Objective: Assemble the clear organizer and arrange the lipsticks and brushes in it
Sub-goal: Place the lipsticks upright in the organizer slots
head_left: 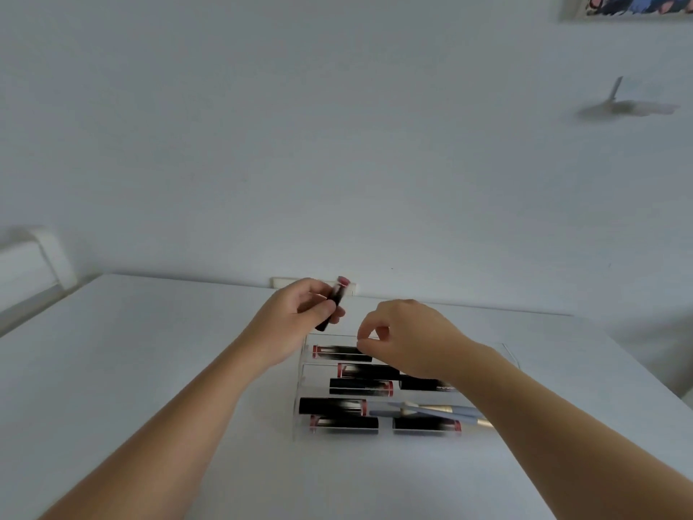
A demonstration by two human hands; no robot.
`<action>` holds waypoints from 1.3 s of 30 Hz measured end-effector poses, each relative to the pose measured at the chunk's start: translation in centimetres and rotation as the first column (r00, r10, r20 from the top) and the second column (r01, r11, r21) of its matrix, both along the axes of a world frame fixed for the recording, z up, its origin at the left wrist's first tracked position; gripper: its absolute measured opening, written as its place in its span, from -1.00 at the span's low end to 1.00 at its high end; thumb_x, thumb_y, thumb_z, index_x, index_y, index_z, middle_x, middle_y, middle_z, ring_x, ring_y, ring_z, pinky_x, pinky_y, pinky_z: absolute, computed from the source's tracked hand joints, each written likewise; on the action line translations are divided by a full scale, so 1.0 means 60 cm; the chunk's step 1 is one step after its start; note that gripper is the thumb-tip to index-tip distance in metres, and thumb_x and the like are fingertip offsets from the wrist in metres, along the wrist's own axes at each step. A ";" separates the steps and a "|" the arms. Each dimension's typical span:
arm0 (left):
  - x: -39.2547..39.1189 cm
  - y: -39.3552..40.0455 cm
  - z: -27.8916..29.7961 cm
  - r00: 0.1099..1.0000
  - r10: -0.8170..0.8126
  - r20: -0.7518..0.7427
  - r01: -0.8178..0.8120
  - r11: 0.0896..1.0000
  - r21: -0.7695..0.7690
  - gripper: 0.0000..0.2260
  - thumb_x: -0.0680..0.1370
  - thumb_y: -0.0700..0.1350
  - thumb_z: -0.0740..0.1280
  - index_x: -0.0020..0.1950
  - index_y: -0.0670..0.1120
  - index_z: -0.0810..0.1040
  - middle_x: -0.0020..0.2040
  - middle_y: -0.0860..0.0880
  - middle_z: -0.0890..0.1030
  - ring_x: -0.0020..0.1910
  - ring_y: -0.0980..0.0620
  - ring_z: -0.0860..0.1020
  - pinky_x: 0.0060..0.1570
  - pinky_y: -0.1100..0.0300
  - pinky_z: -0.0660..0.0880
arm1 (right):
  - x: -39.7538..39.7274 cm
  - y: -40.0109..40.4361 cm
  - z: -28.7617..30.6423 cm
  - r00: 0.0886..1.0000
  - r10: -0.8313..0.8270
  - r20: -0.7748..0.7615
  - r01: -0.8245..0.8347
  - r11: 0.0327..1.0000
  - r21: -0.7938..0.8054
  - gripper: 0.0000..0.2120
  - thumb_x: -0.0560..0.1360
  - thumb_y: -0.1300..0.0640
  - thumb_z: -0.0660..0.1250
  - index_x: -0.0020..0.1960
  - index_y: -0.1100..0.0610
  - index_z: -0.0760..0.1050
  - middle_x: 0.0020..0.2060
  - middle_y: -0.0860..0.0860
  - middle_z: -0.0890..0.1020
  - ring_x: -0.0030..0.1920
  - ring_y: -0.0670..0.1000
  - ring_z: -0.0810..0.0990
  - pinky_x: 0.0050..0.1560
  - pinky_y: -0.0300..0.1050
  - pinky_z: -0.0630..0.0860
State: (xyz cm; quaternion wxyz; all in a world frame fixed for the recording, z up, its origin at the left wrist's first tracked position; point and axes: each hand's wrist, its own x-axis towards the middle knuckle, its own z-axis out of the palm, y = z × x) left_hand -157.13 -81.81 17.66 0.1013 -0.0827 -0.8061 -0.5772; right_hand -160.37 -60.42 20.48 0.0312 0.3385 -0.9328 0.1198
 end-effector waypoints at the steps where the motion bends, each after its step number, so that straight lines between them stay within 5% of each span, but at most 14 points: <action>1: 0.004 -0.002 -0.006 1.000 -0.005 0.000 0.005 0.998 0.059 -0.88 0.67 -0.17 0.29 0.15 -0.02 0.58 -0.01 0.05 0.75 0.02 0.10 0.70 0.07 0.17 0.52 | -0.002 -0.003 0.002 1.000 0.013 0.014 -0.013 1.000 0.027 -0.79 0.56 -0.19 0.26 0.05 -0.17 0.62 -0.23 -0.20 0.50 -0.20 -0.18 0.45 -0.16 -0.18 0.39; 4: 0.010 -0.009 -0.026 0.999 -0.031 -0.014 0.033 0.987 0.156 -0.89 0.67 -0.17 0.28 0.17 -0.05 0.56 0.03 -0.01 0.75 0.09 0.02 0.69 0.18 0.06 0.52 | -0.006 -0.010 0.007 0.998 0.027 0.051 -0.033 0.993 0.114 -0.73 0.58 -0.22 0.23 0.14 -0.18 0.61 -0.22 -0.26 0.43 -0.11 -0.16 0.42 -0.02 -0.15 0.37; 8: 0.010 -0.021 -0.040 0.999 -0.045 -0.011 0.045 0.997 0.068 -0.79 0.66 -0.14 0.30 0.24 0.11 0.55 0.03 0.08 0.74 0.11 0.15 0.66 0.14 0.19 0.45 | -0.008 -0.016 0.013 0.991 0.010 0.132 -0.038 0.978 0.205 -0.68 0.61 -0.21 0.18 0.21 -0.15 0.60 -0.11 -0.25 0.43 0.01 -0.11 0.43 0.09 -0.12 0.37; 14: 0.007 -0.032 -0.041 0.999 -0.037 -0.035 0.038 0.998 0.048 -0.76 0.66 -0.21 0.31 0.21 0.12 0.56 0.02 0.08 0.74 0.08 0.14 0.67 0.13 0.22 0.45 | -0.012 -0.023 0.026 0.965 -0.007 0.264 -0.060 0.967 0.248 -0.73 0.63 -0.17 0.19 0.18 -0.07 0.54 -0.08 -0.22 0.46 -0.03 -0.12 0.46 0.03 -0.11 0.38; 19: 0.008 -0.035 -0.044 0.998 -0.053 -0.025 0.053 0.999 0.008 -0.75 0.70 -0.19 0.21 0.25 0.13 0.53 0.04 0.07 0.73 0.11 0.10 0.66 0.22 0.13 0.46 | -0.012 -0.020 0.034 0.967 0.027 0.252 -0.093 0.963 0.252 -0.81 0.62 -0.16 0.22 0.08 -0.08 0.49 -0.03 -0.20 0.44 0.08 -0.06 0.45 0.16 -0.06 0.40; 22: 0.009 -0.038 -0.044 0.997 -0.079 -0.024 0.078 0.997 -0.021 -0.72 0.70 -0.22 0.18 0.27 0.11 0.53 0.06 0.05 0.72 0.15 0.10 0.64 0.25 0.14 0.44 | -0.010 -0.009 0.041 0.975 0.058 0.216 -0.110 0.965 0.236 -0.84 0.64 -0.14 0.21 0.08 -0.08 0.47 -0.01 -0.21 0.46 0.04 -0.09 0.45 0.04 -0.14 0.34; 27: 0.011 -0.035 -0.046 0.994 -0.111 0.014 0.112 0.992 -0.053 -0.66 0.69 -0.24 0.21 0.24 0.19 0.55 0.13 0.16 0.70 0.21 0.21 0.59 0.27 0.22 0.38 | -0.011 0.023 0.054 0.976 0.050 0.212 -0.044 0.998 -0.033 -0.98 0.63 -0.05 0.28 0.05 -0.15 0.48 -0.12 -0.21 0.63 -0.13 -0.19 0.59 -0.18 -0.29 0.43; 29: 0.010 -0.036 -0.048 0.995 -0.096 0.019 0.097 0.993 -0.062 -0.63 0.68 -0.25 0.23 0.23 0.23 0.57 0.13 0.19 0.69 0.21 0.22 0.59 0.30 0.18 0.40 | -0.016 0.037 0.049 0.971 0.046 0.234 -0.002 0.983 -0.182 -0.89 0.64 -0.01 0.27 0.11 -0.22 0.47 -0.17 -0.21 0.68 -0.21 -0.19 0.60 -0.24 -0.35 0.47; 32: 0.013 -0.037 -0.048 0.995 -0.101 -0.018 0.100 0.993 -0.064 -0.54 0.67 -0.30 0.22 0.34 0.26 0.50 0.10 0.11 0.68 0.16 0.15 0.60 0.16 0.25 0.45 | -0.022 0.050 0.024 0.908 0.064 0.414 0.179 0.834 -0.522 -0.80 0.66 0.12 0.24 0.16 -0.09 0.59 -0.20 -0.12 0.72 -0.27 -0.17 0.59 -0.18 -0.35 0.51; 34: 0.017 -0.036 -0.046 0.993 -0.101 -0.057 0.097 0.993 -0.073 -0.42 0.67 -0.33 0.20 0.44 0.34 0.38 0.08 0.05 0.67 0.13 0.08 0.60 0.08 0.28 0.49 | -0.022 0.056 0.010 0.767 0.234 0.598 0.385 0.578 -0.720 -0.77 0.68 0.18 0.21 0.17 0.12 0.64 -0.17 0.02 0.71 -0.23 -0.06 0.60 -0.12 -0.20 0.57; 36: 0.018 -0.036 -0.045 0.992 -0.100 -0.080 0.092 0.991 -0.097 -0.36 0.67 -0.33 0.18 0.47 0.41 0.30 0.07 0.03 0.67 0.13 0.05 0.60 0.08 0.27 0.49 | -0.021 0.059 0.005 0.633 0.435 0.640 0.551 0.327 -0.768 -0.75 0.68 0.18 0.22 0.19 0.25 0.63 -0.15 0.10 0.68 -0.23 0.00 0.61 -0.14 -0.13 0.59; 39: 0.020 -0.036 -0.044 0.990 -0.103 -0.095 0.090 0.987 -0.131 -0.38 0.68 -0.32 0.18 0.45 0.40 0.35 0.09 0.09 0.67 0.14 0.07 0.61 0.11 0.24 0.46 | -0.018 0.054 0.007 0.548 0.589 0.594 0.633 0.172 -0.755 -0.74 0.67 0.17 0.22 0.22 0.26 0.59 -0.12 0.13 0.66 -0.21 0.03 0.63 -0.16 -0.10 0.61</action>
